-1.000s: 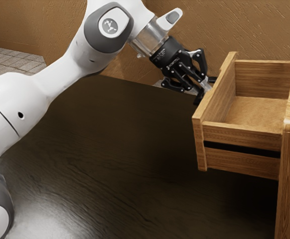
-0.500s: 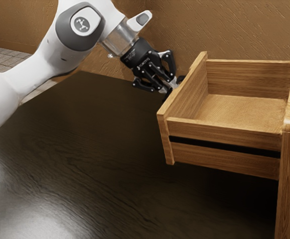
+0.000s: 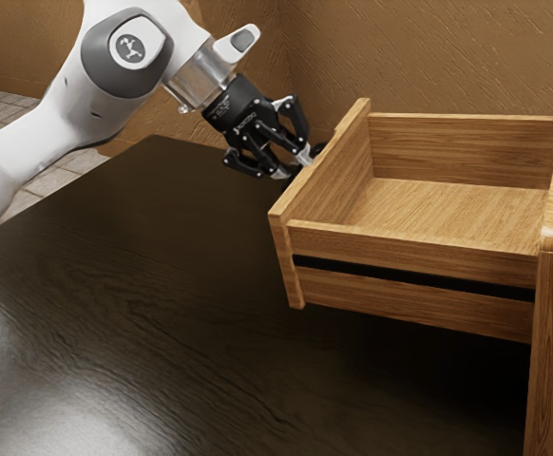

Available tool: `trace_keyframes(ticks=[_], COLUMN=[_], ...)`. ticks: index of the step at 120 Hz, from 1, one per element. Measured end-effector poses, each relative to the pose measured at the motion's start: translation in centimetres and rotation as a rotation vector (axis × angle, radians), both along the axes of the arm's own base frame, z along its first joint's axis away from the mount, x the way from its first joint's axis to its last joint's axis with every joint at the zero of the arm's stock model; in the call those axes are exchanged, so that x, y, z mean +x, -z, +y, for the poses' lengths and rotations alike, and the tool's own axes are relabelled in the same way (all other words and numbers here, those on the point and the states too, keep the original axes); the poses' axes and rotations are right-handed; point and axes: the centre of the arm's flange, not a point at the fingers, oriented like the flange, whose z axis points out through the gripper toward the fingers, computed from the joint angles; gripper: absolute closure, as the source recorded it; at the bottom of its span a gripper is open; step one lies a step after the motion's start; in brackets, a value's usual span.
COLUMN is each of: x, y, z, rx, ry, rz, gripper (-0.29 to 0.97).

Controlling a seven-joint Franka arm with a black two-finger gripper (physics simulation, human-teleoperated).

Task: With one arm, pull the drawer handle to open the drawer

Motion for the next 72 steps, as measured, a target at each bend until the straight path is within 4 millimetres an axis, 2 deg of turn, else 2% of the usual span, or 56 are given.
trace_keyframes(ticks=[11,16,22,29,33,37,42,52,58,65,72], x=[-1.0,-2.0,-4.4,-8.9,-11.2,-12.6,-13.7,-15.4,-16.4,-17.2,-17.3], y=[-1.8,-3.6,-6.9,-12.6,-15.5,-17.0,-17.8,-17.7,-17.2,-16.8,-16.3], z=[-0.2,-0.3,0.2,1.0,0.5,-1.3,-4.7,-12.7,-16.3,-18.7,-18.7], rx=[0.004,0.013,0.040,0.160,0.276,0.387,0.488,0.581,0.614,0.642,0.660], ry=[0.006,0.008,-0.001,-0.025,-0.028,-0.008,0.050,0.216,0.302,0.363,0.380], rz=[-0.022,-0.044,-0.078,-0.130,-0.150,-0.146,-0.139,-0.133,-0.122,-0.107,-0.082], gripper=[0.44,0.42,0.38,0.28,0.24,0.20,0.17,0.11,0.09,0.06,0.05])
